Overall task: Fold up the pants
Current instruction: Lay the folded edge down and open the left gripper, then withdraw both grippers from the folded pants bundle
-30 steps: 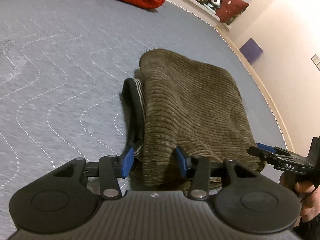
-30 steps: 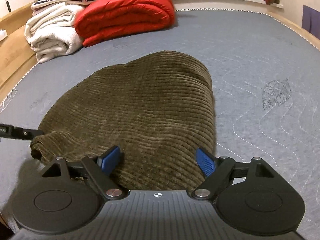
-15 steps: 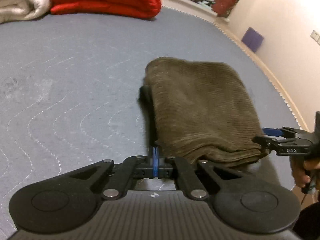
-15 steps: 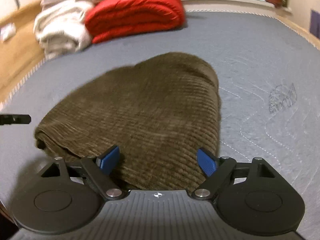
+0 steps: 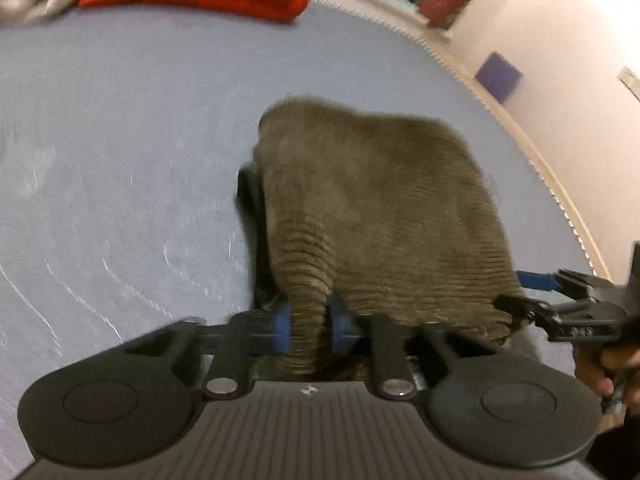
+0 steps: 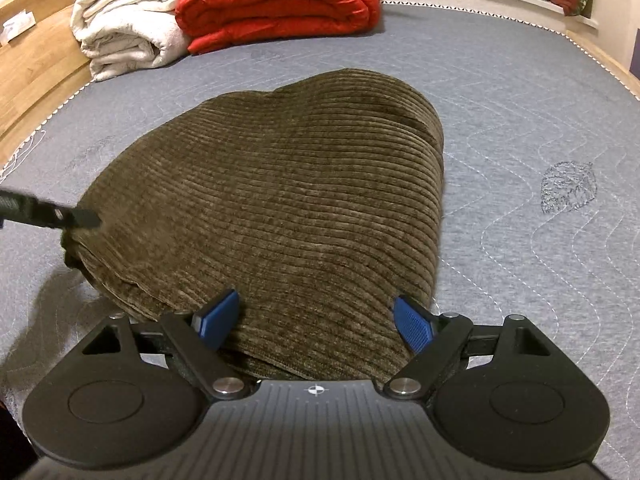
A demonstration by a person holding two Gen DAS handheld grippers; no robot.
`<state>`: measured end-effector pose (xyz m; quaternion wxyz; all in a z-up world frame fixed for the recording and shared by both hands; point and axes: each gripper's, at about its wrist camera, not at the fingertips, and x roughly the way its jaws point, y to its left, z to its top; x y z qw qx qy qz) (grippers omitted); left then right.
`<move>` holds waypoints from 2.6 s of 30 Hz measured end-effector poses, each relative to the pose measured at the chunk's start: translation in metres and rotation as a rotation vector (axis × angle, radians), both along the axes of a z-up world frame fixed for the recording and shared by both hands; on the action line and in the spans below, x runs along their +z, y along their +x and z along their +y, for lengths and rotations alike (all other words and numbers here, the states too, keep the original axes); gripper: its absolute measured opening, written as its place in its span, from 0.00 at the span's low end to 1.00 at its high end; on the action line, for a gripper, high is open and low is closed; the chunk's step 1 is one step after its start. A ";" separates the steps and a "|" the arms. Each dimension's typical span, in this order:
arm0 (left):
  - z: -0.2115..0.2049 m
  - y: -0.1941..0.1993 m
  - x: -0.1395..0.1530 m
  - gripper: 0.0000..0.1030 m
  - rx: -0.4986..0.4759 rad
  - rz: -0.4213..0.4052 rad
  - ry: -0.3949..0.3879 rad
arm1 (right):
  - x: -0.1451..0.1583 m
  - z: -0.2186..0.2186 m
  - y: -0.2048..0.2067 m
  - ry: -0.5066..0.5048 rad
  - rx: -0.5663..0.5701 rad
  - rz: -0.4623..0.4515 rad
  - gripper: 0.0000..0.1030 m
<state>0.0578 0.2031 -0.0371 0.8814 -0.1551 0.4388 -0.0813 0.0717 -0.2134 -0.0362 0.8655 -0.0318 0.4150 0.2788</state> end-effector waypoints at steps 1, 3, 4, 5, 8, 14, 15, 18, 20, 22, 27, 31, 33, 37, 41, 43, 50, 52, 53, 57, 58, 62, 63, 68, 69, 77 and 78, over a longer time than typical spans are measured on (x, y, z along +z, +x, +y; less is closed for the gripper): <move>0.005 -0.007 0.012 0.15 0.003 -0.035 -0.026 | 0.002 -0.001 0.000 0.007 -0.006 -0.009 0.83; 0.008 -0.022 0.028 0.15 -0.007 -0.076 -0.004 | 0.007 -0.002 -0.001 0.024 -0.014 -0.027 0.82; 0.006 -0.027 0.027 0.15 -0.014 -0.065 0.043 | 0.009 -0.002 -0.002 0.029 -0.009 -0.032 0.82; 0.003 -0.031 0.022 0.15 -0.025 -0.036 0.091 | 0.008 -0.002 -0.002 0.028 -0.001 -0.030 0.82; -0.013 -0.026 -0.011 0.17 -0.073 0.079 0.224 | 0.001 0.001 -0.002 -0.033 0.039 -0.002 0.82; -0.003 -0.021 0.021 0.40 0.042 -0.113 0.206 | 0.000 -0.009 0.004 -0.011 0.010 0.037 0.82; -0.004 -0.022 0.025 0.40 0.052 -0.154 0.207 | 0.000 -0.010 0.004 -0.014 0.011 0.038 0.82; -0.007 -0.018 0.027 0.38 0.022 -0.194 0.120 | -0.003 -0.008 0.004 -0.032 0.022 0.039 0.81; -0.016 -0.004 0.008 0.33 -0.014 -0.113 0.184 | -0.004 -0.003 0.004 -0.033 0.024 0.052 0.79; -0.022 0.006 -0.019 0.30 -0.023 -0.014 0.308 | -0.005 -0.003 0.005 -0.035 0.023 0.060 0.79; -0.016 -0.008 -0.003 0.33 0.014 -0.062 0.254 | 0.001 0.001 -0.001 -0.057 0.053 -0.004 0.79; -0.034 -0.020 0.014 0.45 -0.089 -0.124 0.203 | 0.018 -0.010 -0.011 0.038 0.033 -0.077 0.78; -0.045 -0.021 0.004 0.58 -0.176 -0.082 0.223 | 0.021 -0.011 -0.013 0.058 0.033 -0.093 0.79; -0.059 -0.022 -0.028 0.60 -0.240 0.013 0.408 | -0.005 0.001 -0.009 -0.119 0.065 -0.047 0.86; -0.060 -0.032 -0.008 0.79 -0.170 -0.054 0.403 | 0.005 -0.007 -0.009 -0.086 -0.002 -0.037 0.89; -0.062 -0.042 0.004 0.84 -0.139 -0.104 0.399 | 0.014 -0.009 -0.018 -0.086 -0.019 -0.076 0.89; -0.088 -0.068 0.047 0.90 -0.061 -0.240 0.432 | 0.068 -0.011 -0.055 0.006 -0.098 -0.208 0.99; -0.090 -0.076 0.056 0.90 -0.020 -0.260 0.404 | 0.084 -0.016 -0.063 0.033 -0.133 -0.237 0.99; -0.088 -0.080 0.060 0.90 0.016 -0.255 0.375 | 0.091 -0.018 -0.067 0.046 -0.159 -0.242 0.99; -0.085 -0.095 0.081 0.99 0.089 -0.226 0.297 | 0.109 -0.030 -0.077 0.123 -0.268 -0.175 0.99; -0.085 -0.101 0.084 1.00 0.105 -0.231 0.301 | 0.110 -0.034 -0.080 0.135 -0.281 -0.158 0.99; -0.090 -0.118 0.088 1.00 0.168 -0.259 0.339 | 0.100 -0.036 -0.095 0.113 -0.287 -0.170 0.99; -0.091 -0.121 0.086 1.00 0.181 -0.260 0.337 | 0.092 -0.035 -0.097 0.101 -0.284 -0.175 0.99; -0.095 -0.118 0.062 1.00 0.150 -0.142 0.297 | 0.043 -0.031 -0.091 0.056 -0.297 -0.068 0.99; -0.095 -0.116 0.059 1.00 0.142 -0.134 0.290 | 0.040 -0.031 -0.088 0.063 -0.310 -0.034 0.99; -0.084 -0.094 0.037 1.00 0.179 -0.060 0.305 | 0.040 -0.012 -0.078 0.027 -0.295 -0.068 0.99; -0.082 -0.092 0.035 1.00 0.183 -0.055 0.303 | 0.039 -0.010 -0.076 0.035 -0.292 -0.052 0.99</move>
